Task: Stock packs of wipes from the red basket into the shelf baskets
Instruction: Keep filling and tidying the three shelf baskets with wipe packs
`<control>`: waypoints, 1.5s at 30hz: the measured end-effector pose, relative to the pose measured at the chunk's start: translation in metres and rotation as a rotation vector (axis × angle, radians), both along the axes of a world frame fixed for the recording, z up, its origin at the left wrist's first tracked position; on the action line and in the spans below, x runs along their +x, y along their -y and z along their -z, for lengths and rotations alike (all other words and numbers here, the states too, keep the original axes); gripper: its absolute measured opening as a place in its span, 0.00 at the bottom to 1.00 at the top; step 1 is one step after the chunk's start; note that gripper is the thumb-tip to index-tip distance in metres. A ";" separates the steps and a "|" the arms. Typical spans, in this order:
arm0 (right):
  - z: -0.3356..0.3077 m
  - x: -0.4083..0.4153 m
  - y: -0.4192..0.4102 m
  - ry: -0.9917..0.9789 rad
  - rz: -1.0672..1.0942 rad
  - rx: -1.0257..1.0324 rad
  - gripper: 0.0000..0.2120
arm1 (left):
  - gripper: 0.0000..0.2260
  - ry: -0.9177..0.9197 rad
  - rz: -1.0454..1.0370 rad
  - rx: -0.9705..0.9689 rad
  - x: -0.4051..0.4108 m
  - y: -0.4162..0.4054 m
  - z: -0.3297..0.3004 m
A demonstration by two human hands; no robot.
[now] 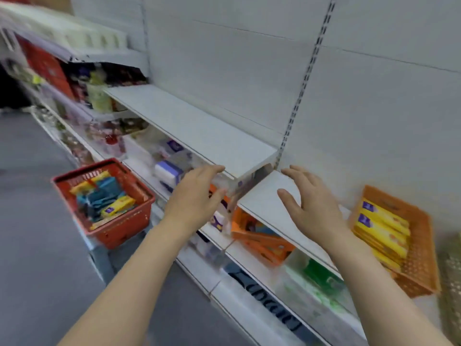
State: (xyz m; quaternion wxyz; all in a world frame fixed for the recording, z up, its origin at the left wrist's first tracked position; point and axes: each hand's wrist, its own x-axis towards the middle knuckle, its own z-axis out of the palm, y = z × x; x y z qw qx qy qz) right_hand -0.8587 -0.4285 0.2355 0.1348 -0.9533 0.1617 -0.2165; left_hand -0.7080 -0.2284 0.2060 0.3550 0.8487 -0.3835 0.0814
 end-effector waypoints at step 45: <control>0.381 0.747 -0.293 -0.854 0.292 1.122 0.26 | 0.26 -0.727 -0.005 0.667 0.718 -0.256 0.342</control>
